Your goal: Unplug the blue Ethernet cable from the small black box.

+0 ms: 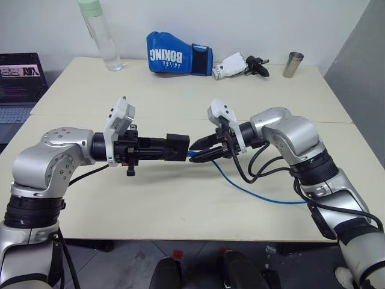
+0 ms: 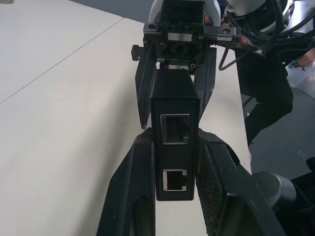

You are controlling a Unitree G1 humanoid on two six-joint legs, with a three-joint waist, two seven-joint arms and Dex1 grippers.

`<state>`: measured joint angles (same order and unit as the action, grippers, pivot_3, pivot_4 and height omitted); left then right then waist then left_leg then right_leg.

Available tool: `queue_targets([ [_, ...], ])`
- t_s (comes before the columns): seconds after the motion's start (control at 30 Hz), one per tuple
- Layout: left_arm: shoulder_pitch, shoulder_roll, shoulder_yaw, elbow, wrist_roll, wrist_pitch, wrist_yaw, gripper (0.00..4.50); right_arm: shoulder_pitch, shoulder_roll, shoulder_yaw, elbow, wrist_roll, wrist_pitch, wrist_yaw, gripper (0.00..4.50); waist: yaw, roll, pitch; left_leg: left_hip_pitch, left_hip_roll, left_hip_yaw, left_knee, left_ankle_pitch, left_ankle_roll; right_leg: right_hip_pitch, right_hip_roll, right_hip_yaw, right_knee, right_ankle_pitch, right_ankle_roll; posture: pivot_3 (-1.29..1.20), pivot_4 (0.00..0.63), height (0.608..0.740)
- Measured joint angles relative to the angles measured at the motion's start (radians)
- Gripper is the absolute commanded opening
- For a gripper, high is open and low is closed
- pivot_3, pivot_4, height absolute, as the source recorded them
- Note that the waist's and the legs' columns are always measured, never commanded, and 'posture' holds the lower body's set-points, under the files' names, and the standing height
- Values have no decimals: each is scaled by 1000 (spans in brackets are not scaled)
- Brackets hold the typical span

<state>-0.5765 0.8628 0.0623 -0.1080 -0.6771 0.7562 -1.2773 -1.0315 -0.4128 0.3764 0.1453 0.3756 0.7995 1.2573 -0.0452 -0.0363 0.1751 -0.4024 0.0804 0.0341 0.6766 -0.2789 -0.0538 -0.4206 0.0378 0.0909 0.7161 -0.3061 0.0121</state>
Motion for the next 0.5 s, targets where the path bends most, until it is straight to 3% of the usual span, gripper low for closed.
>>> queue_targets([
  [0.1, 0, 0, 0, 0, 0, 0, 0, 759, -1, 2, 0, 6, 0, 0, 4, 1922, 0, 0, 0, 0, 0, 0, 0, 0, 0, 0, 0, 0, 0, 0, 0, 0, 150, 740],
  [0.43, 0, 1, -6, -1, 12, -2, 0, 759, -6, 18, 0, 13, 0, 15, 8, 37, -6, 0, 0, 0, 0, 0, 0, 0, 0, 0, 0, 0, 0, 0, 0, 0, 150, 740],
  [0.5, 0, 2, -6, -1, 14, -4, -1, 759, -7, 19, 0, 14, -1, 18, 8, 22, -7, 0, 0, 0, 0, 0, 0, 0, 0, 0, 0, 0, 0, 0, 0, 0, 150, 740],
])
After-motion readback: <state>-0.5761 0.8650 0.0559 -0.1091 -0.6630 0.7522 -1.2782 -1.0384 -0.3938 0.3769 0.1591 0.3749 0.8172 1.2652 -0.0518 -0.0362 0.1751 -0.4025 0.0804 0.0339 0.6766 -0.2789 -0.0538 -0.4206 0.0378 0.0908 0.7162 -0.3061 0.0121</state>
